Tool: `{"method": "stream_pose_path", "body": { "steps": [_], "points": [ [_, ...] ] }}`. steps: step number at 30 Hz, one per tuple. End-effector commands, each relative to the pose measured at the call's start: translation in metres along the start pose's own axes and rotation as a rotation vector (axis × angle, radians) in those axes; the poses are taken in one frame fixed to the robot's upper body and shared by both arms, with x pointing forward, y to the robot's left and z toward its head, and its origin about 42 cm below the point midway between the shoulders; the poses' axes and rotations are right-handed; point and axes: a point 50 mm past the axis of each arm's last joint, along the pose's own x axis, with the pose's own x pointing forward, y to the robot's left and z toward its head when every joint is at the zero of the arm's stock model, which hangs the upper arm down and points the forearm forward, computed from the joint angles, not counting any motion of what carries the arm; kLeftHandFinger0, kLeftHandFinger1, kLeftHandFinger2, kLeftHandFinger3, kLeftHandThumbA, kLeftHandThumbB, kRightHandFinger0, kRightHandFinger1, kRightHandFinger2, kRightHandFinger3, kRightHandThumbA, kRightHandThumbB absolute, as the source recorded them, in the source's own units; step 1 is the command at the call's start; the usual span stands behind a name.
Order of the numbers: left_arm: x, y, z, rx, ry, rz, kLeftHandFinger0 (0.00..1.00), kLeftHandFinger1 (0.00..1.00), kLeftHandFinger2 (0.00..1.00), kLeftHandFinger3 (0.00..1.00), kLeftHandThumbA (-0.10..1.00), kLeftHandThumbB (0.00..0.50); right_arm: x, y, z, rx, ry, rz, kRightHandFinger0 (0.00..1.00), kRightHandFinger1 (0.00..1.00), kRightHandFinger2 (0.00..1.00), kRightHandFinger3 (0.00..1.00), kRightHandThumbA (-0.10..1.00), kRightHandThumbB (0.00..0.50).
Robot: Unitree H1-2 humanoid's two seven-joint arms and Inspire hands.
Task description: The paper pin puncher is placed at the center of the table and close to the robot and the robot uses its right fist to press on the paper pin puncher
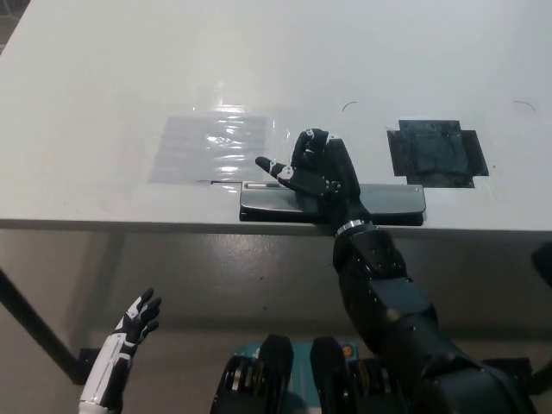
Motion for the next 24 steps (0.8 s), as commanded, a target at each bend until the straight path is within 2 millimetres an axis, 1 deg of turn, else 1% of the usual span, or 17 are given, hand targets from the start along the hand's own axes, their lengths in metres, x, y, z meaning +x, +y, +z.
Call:
{"method": "stream_pose_path", "body": {
  "steps": [1, 2, 4, 6, 7, 9, 10, 11, 12, 13, 14, 15, 17, 19, 20, 21, 24],
  "points": [
    [0.002, 0.003, 0.01, 0.021, -0.072, -0.013, 1.0, 1.0, 1.0, 1.0, 1.0, 0.104, -0.093, -0.031, -0.112, 0.018, 0.425, -0.132, 0.0, 0.0, 0.06, 0.0, 1.0, 0.184],
    [0.002, 0.003, 0.01, 0.02, -0.072, -0.013, 1.0, 1.0, 1.0, 1.0, 1.0, 0.113, -0.089, -0.03, -0.109, 0.024, 0.411, -0.132, 0.0, 0.0, 0.05, 0.0, 1.0, 0.188],
    [0.0, 0.002, 0.01, 0.01, -0.073, -0.009, 1.0, 1.0, 1.0, 1.0, 1.0, 0.127, -0.08, -0.026, -0.098, 0.049, 0.335, -0.123, 0.0, 0.0, 0.01, 0.0, 1.0, 0.155],
    [0.002, 0.002, 0.01, 0.006, -0.076, -0.01, 1.0, 1.0, 1.0, 1.0, 1.0, 0.133, -0.062, -0.022, -0.079, 0.028, 0.25, -0.109, 0.0, 0.0, 0.03, 0.0, 1.0, 0.176],
    [0.001, 0.002, 0.009, 0.01, -0.078, -0.014, 1.0, 1.0, 1.0, 1.0, 1.0, 0.124, -0.051, -0.021, -0.065, 0.019, 0.194, -0.095, 0.0, 0.0, 0.04, 0.0, 1.0, 0.197],
    [0.003, 0.003, 0.01, 0.012, -0.08, -0.012, 1.0, 1.0, 1.0, 1.0, 1.0, 0.128, -0.028, -0.017, -0.031, 0.03, 0.066, -0.067, 0.01, 0.0, 0.05, 0.0, 1.0, 0.193],
    [0.004, 0.003, 0.011, 0.008, -0.08, -0.011, 1.0, 1.0, 1.0, 1.0, 1.0, 0.129, -0.022, -0.016, -0.02, 0.034, 0.024, -0.065, 0.0, 0.0, 0.04, 0.0, 1.0, 0.191],
    [0.002, 0.004, 0.011, 0.012, -0.08, -0.012, 1.0, 1.0, 1.0, 1.0, 1.0, 0.13, -0.013, -0.013, 0.004, 0.022, -0.071, -0.06, 0.02, 0.0, 0.06, 0.0, 1.0, 0.167],
    [0.005, 0.005, 0.013, 0.011, -0.086, -0.01, 1.0, 1.0, 1.0, 1.0, 1.0, 0.127, -0.005, -0.01, 0.025, 0.031, -0.132, -0.048, 0.0, 0.0, 0.05, 0.0, 1.0, 0.179],
    [0.007, 0.006, 0.013, 0.01, -0.091, -0.007, 1.0, 1.0, 1.0, 1.0, 1.0, 0.127, 0.002, -0.006, 0.062, 0.045, -0.256, -0.003, 0.0, 0.0, 0.03, 0.0, 1.0, 0.131],
    [0.007, 0.006, 0.013, 0.013, -0.091, -0.008, 1.0, 1.0, 1.0, 1.0, 1.0, 0.128, 0.004, -0.003, 0.088, 0.063, -0.305, -0.004, 0.0, 0.0, 0.01, 0.0, 1.0, 0.17],
    [0.005, 0.006, 0.013, 0.012, -0.087, -0.01, 1.0, 1.0, 1.0, 1.0, 1.0, 0.131, 0.001, 0.0, 0.114, 0.08, -0.365, 0.006, 0.0, 0.0, 0.0, 0.0, 1.0, 0.24],
    [0.003, 0.004, 0.012, 0.014, -0.088, -0.015, 1.0, 1.0, 1.0, 1.0, 1.0, 0.128, -0.011, 0.003, 0.172, 0.111, -0.477, 0.036, 0.0, 0.0, 0.0, 0.0, 1.0, 0.225],
    [0.003, 0.004, 0.012, 0.014, -0.086, -0.017, 1.0, 1.0, 1.0, 1.0, 1.0, 0.129, -0.02, 0.004, 0.203, 0.133, -0.544, 0.072, 0.0, 0.0, 0.0, 0.0, 1.0, 0.225],
    [0.003, 0.004, 0.013, 0.014, -0.083, -0.019, 1.0, 1.0, 1.0, 1.0, 1.0, 0.134, -0.025, 0.003, 0.214, 0.118, -0.586, 0.083, 0.0, 0.0, 0.0, 0.0, 1.0, 0.205],
    [0.001, 0.007, 0.012, 0.019, -0.08, -0.021, 1.0, 1.0, 1.0, 1.0, 1.0, 0.131, -0.039, 0.002, 0.239, 0.076, -0.661, 0.107, 0.0, 0.0, 0.0, 0.0, 1.0, 0.204],
    [0.004, 0.007, 0.013, 0.026, -0.084, -0.017, 1.0, 1.0, 1.0, 1.0, 1.0, 0.128, -0.061, -0.006, 0.266, 0.077, -0.752, 0.16, 0.0, 0.0, 0.0, 0.0, 1.0, 0.208]
  ]
}}
